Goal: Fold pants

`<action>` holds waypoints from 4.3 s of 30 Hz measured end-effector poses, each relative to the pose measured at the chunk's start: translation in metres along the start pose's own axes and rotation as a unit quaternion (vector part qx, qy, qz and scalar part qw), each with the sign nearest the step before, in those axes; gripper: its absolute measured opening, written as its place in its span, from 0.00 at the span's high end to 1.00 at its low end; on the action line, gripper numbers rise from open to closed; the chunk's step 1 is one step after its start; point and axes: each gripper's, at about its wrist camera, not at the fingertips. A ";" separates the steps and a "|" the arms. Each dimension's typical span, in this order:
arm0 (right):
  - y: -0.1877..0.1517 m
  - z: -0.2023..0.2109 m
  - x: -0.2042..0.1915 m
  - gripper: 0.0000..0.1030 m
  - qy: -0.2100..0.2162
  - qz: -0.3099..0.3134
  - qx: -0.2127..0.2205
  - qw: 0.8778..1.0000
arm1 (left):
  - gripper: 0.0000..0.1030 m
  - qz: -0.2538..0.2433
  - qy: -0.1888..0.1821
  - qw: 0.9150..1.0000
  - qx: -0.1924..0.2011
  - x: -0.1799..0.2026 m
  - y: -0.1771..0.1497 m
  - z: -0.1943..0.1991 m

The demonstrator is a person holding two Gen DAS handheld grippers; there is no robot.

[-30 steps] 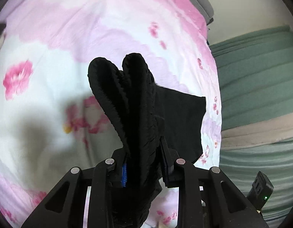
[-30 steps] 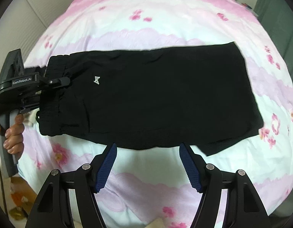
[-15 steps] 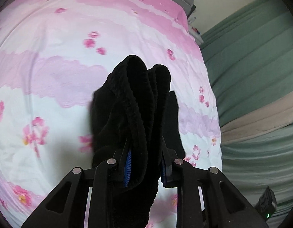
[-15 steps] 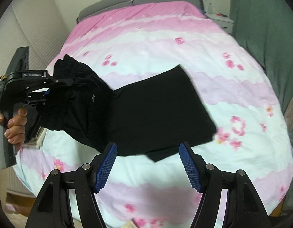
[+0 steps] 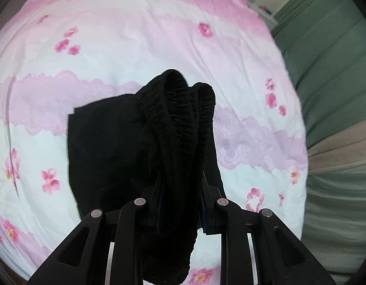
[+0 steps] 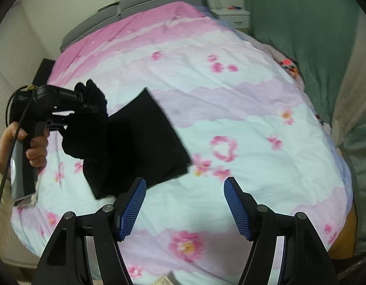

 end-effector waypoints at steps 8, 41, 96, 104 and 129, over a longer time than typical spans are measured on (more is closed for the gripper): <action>0.019 -0.026 0.045 0.34 -0.020 -0.033 -0.003 0.999 | 0.77 0.015 0.038 0.999 -0.034 0.026 0.010 -0.062; 0.020 -0.118 -0.052 0.34 0.057 0.055 -0.078 0.994 | 0.30 -0.089 0.120 0.988 -0.031 -0.130 -0.128 0.038; -0.135 -0.136 -0.265 0.34 -0.033 -0.230 0.007 0.973 | 0.20 -0.277 -0.117 0.954 -0.017 -0.212 0.048 -0.054; -0.136 -0.159 -0.247 0.43 -0.008 -0.282 0.006 0.959 | 0.52 -0.245 -0.171 0.954 -0.030 -0.208 0.055 -0.079; -0.160 -0.163 -0.238 0.72 -0.026 -0.341 -0.043 0.939 | 0.89 -0.294 -0.133 0.946 -0.023 -0.211 0.066 -0.062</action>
Point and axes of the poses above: each gripper's, at about its wrist camera, not at the fingertips, and z roughly against the way its jaws point, x to its right, y to its top, and after that the axes turned 8 degrees about -y, right-handed
